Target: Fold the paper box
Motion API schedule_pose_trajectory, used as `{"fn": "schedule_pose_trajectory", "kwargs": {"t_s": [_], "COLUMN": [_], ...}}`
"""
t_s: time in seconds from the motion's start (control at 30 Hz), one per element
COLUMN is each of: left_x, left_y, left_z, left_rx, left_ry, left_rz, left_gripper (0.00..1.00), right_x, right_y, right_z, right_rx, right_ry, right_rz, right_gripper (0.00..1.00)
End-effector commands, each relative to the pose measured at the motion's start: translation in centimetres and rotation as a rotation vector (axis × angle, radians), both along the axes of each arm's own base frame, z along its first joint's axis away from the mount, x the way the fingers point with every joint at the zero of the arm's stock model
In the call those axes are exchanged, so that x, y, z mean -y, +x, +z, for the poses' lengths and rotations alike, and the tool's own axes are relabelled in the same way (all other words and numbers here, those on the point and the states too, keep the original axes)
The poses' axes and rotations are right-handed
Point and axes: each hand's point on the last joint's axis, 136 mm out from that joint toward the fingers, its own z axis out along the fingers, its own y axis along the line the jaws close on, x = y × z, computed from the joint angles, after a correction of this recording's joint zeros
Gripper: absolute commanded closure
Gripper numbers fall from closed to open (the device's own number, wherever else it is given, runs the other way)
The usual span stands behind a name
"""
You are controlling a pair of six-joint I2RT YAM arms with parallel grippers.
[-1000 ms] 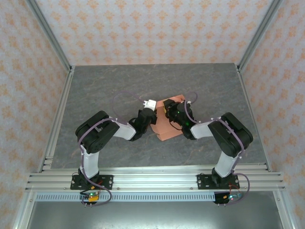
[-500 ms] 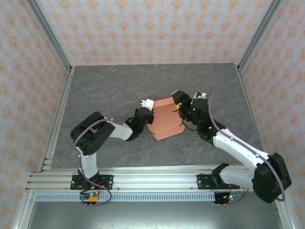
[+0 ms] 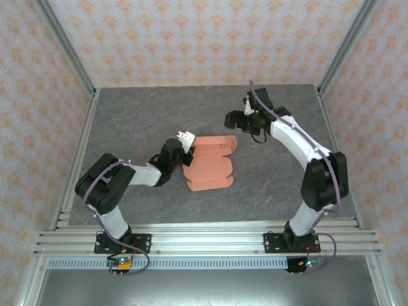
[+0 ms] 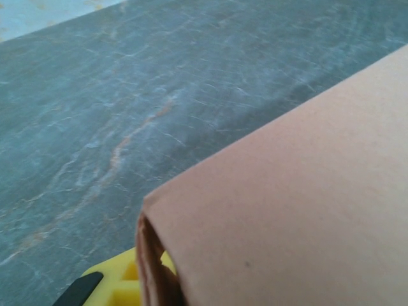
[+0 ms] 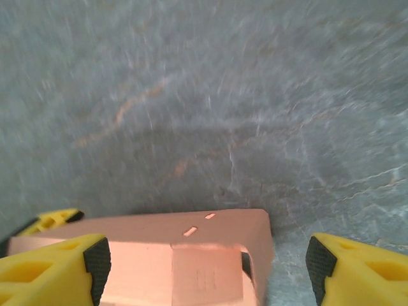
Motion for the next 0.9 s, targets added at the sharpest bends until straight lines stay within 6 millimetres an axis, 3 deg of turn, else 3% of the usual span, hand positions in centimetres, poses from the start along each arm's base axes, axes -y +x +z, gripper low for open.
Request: {"fn": "schedule_pose_trajectory", "kwargs": {"t_s": [0.0,0.27,0.43,0.73,0.87], "left_x": [1.0,1.4,1.6,-2.1,-2.4], "left_y": [-0.5,0.4,0.6,0.1,-0.2], "left_z": [0.3,-1.5,-1.8,0.5,1.7], "left_rx": [-0.007,-0.04,-0.045,0.08,0.109], "left_ry": [-0.01,-0.042,-0.056,-0.125,-0.155], "left_rz": [-0.096,-0.074,-0.074,0.119,0.135], "left_gripper": [0.9,0.85,0.69,0.59,0.6], "right_x": [-2.3,-4.5,-5.6,-5.5,-6.0], "right_y": [-2.2,-3.1,-3.7,-4.1,-4.7], "right_z": [-0.5,-3.7,-5.3,-5.7,-6.0], "right_rx": [-0.068,-0.18,-0.226,-0.25,-0.241], "right_ry": [0.03,-0.057,-0.038,-0.048,-0.035], "right_rz": [0.238,0.359,0.392,0.327,0.298], "right_gripper": [0.19,0.23,0.28,0.43,0.47]}}
